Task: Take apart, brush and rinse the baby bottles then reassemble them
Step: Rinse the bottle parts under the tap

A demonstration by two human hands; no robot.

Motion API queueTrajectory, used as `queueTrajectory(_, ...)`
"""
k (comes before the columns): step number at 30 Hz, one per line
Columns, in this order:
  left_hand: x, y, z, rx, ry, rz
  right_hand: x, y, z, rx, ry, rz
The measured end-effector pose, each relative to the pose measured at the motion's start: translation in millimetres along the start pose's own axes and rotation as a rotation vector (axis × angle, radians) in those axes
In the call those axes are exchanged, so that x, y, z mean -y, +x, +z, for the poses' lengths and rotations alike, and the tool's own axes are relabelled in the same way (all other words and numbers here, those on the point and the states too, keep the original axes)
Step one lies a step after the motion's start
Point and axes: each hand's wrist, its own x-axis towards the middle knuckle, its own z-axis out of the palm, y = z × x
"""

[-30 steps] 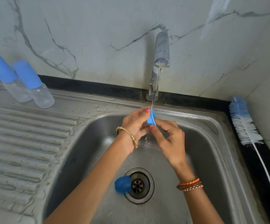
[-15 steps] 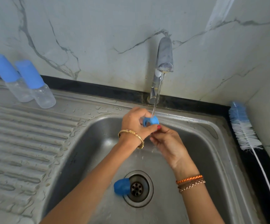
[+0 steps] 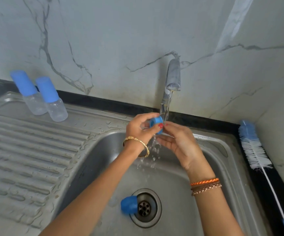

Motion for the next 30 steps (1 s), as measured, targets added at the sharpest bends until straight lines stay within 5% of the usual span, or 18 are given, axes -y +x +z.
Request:
queueTrajectory(3, -5.4, -2.0, 1.0, -0.002, 0.189, 0.002, -2.1, -6.5, 0.0, -0.06, 0.03, 0.024)
queueTrajectory(6, -8.0, -19.0, 0.6, 0.034, 0.128, -0.018, -5.0, -19.9, 0.6, -0.09, 0.038, 0.076)
queueTrajectory(12, -18.6, -55.8, -12.8, 0.122, -0.117, -0.491, -19.8, -52.8, -3.8, -0.114, -0.154, 0.089)
queueTrajectory(15, -24.3, -74.9, -24.0, 0.161, -0.161, -0.594, -24.9, -66.8, -2.2, -0.144, -0.332, 0.034)
queueTrajectory(18, -23.5, -88.5, -36.0, 0.149, -0.003, -0.416, -30.3, -80.3, 9.6, -0.075, -0.402, -0.005)
queueTrajectory(25, -49.9, -94.3, -79.8, 0.166, 0.172, 0.047, -11.0, -97.2, 52.3, 0.122, -0.138, -0.054)
queueTrajectory(30, -56.2, -102.7, -126.6, 0.035, 0.027, -0.012, 1.1, -103.4, 68.4, 0.276, 0.161, -0.15)
